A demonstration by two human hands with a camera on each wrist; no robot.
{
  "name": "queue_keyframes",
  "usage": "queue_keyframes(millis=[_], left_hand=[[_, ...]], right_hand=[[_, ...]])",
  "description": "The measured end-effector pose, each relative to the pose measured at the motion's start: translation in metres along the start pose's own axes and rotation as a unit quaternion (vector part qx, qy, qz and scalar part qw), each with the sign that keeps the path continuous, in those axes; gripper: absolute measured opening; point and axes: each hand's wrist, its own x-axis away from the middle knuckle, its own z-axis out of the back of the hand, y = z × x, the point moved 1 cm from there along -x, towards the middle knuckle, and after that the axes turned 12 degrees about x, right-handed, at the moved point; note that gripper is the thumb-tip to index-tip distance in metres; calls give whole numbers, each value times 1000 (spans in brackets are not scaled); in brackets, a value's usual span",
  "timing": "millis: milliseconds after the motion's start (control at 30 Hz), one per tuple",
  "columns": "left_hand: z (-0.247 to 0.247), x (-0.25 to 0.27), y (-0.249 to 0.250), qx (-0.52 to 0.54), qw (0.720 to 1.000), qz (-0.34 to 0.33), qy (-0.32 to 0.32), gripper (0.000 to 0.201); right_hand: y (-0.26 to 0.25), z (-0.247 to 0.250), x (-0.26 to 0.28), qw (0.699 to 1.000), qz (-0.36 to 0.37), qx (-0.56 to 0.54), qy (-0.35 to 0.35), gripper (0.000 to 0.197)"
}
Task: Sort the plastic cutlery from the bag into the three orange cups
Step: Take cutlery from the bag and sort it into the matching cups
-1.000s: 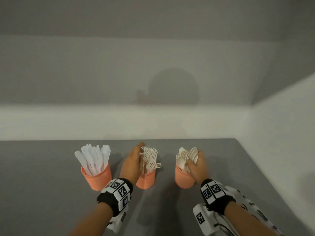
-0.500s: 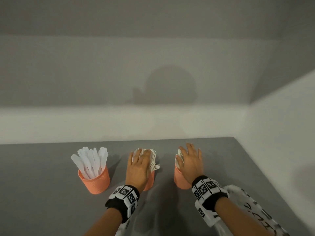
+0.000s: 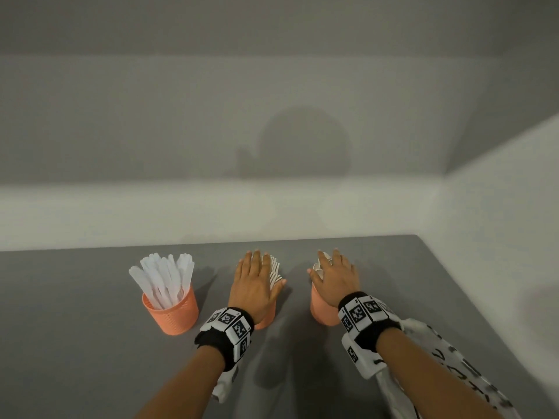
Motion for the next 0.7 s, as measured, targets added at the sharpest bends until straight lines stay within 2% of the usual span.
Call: queue_keyframes(millis=[100, 167, 300, 433, 500, 600, 700], left_hand=[[7, 5, 6, 13, 1000, 1, 4, 121], [14, 9, 13, 30, 999, -7, 21, 115], [30, 16, 38, 137, 988, -66, 41, 107], [34, 20, 80, 277, 951, -134, 17, 68], [26, 22, 99, 337, 928, -160, 14, 50], [7, 31, 131, 390, 905, -168, -5, 29], [-20, 42, 160, 394, 903, -162, -58, 19]], right_hand=[[1, 9, 2, 998, -18, -51, -26, 64], [6, 17, 8, 994, -37, -98, -19, 65], [27, 34, 22, 986, -57, -155, 9, 62], [54, 52, 45, 952, -77, -292, 45, 38], [73, 55, 60, 947, -98, -301, 50, 14], [110, 43, 87, 946, -146, -284, 52, 32], [135, 20, 121, 957, -176, -226, -35, 35]])
